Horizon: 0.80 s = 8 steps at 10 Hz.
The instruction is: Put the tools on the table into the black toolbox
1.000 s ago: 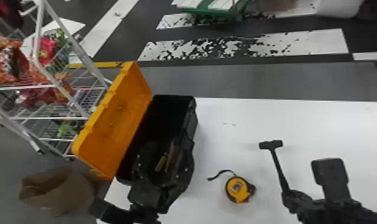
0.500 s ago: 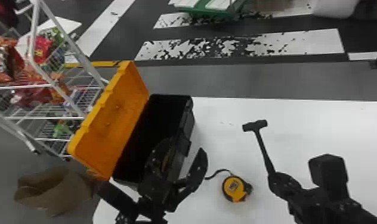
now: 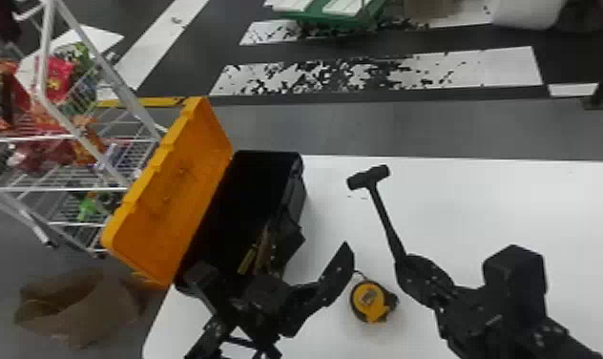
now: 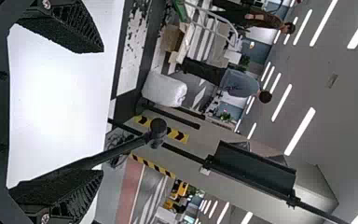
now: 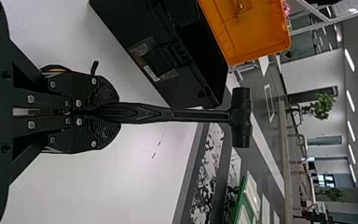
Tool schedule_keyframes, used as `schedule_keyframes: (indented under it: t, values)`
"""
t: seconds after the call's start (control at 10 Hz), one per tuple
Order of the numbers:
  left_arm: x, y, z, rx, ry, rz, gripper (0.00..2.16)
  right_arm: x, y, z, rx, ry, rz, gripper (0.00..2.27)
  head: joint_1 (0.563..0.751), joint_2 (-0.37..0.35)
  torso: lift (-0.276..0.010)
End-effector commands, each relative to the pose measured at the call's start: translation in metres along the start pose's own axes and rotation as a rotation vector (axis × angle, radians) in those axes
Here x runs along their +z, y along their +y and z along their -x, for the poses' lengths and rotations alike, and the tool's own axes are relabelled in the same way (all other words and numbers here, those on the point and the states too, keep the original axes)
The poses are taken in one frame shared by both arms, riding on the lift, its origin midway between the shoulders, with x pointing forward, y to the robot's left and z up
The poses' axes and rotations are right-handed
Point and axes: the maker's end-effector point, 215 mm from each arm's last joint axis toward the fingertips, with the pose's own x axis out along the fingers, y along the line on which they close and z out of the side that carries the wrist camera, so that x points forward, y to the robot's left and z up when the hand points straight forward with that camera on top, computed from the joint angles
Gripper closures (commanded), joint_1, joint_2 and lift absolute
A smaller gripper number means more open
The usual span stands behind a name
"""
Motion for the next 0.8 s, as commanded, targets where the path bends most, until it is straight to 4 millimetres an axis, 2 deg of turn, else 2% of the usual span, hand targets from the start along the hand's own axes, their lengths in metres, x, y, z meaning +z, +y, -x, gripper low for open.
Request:
schedule_keyframes:
  t: [0.0, 0.2, 0.3, 0.5, 0.7]
  values:
    - [0.002, 0.000, -0.006, -0.012, 0.020, 0.060, 0.08, 0.002, 0.005, 0.001, 0.018, -0.011, 0.009, 2.24, 0.695, 0.300, -0.039]
    - [-0.007, -0.006, -0.013, -0.054, 0.088, 0.186, 0.08, -0.001, 0.009, 0.001, 0.038, -0.007, 0.014, 2.24, 0.695, 0.296, -0.039]
    - [-0.003, -0.008, -0.016, -0.061, 0.084, 0.204, 0.08, 0.001, 0.012, 0.001, 0.053, -0.013, 0.016, 2.24, 0.695, 0.295, -0.039]
    - [-0.010, -0.020, -0.023, -0.101, 0.128, 0.291, 0.08, 0.003, 0.016, 0.000, 0.075, -0.012, 0.022, 2.24, 0.695, 0.289, -0.039]
    - [-0.007, -0.032, -0.030, -0.124, 0.133, 0.306, 0.08, 0.003, 0.020, 0.000, 0.096, -0.012, 0.025, 2.24, 0.695, 0.276, -0.039]
